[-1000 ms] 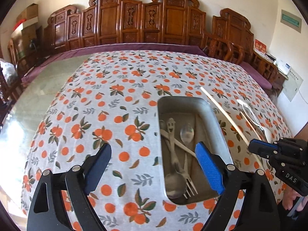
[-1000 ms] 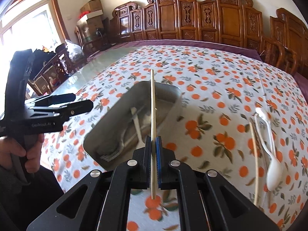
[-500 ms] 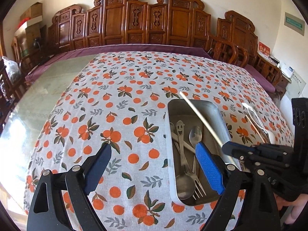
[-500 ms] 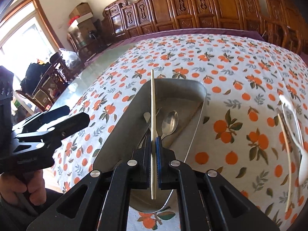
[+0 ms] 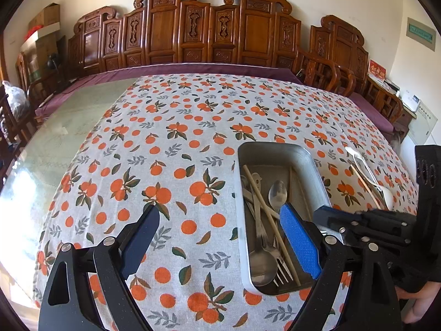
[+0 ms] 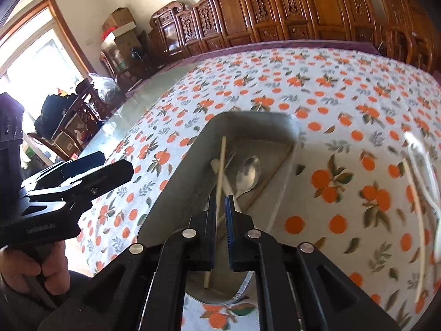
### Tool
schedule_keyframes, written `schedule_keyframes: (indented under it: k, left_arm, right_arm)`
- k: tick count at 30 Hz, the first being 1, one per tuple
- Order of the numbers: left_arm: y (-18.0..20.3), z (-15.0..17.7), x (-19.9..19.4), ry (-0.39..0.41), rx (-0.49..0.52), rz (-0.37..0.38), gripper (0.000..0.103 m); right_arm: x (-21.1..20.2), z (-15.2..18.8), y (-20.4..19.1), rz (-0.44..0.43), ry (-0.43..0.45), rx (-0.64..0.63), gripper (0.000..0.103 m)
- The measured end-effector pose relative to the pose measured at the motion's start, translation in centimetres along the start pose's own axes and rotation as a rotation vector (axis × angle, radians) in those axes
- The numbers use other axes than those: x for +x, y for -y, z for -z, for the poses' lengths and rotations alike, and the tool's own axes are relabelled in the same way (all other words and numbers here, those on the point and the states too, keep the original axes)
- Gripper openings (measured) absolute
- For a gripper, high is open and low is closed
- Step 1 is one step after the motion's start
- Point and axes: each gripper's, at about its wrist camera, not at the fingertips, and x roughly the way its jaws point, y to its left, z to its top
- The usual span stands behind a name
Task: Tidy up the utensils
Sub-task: 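Lower the wooden chopstick into the grey tray and open the right gripper, then grasp the large white plastic spoon with the right gripper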
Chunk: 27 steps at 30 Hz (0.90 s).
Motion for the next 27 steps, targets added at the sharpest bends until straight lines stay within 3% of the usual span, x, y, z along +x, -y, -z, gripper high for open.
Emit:
schedule_keyframes:
  k: [13, 16, 27]
  left_arm:
    - [3.3, 0.2, 0.2, 0.002, 0.039, 0.042, 0.085]
    - [4.5, 0.3, 0.3, 0.002, 0.054, 0.055, 0.085]
    - [8.3, 0.8, 0.9, -0.012, 0.103, 0.097, 0.085]
  right_arm:
    - [-6.8, 0.1, 5.2, 0.154, 0.085, -0.129, 0.010]
    - [-7.8, 0.3, 7.1, 0.185, 0.092, -0.123, 0.018]
    - [-9.9, 1.3, 13.9, 0.317, 0.109, -0.076, 0.019]
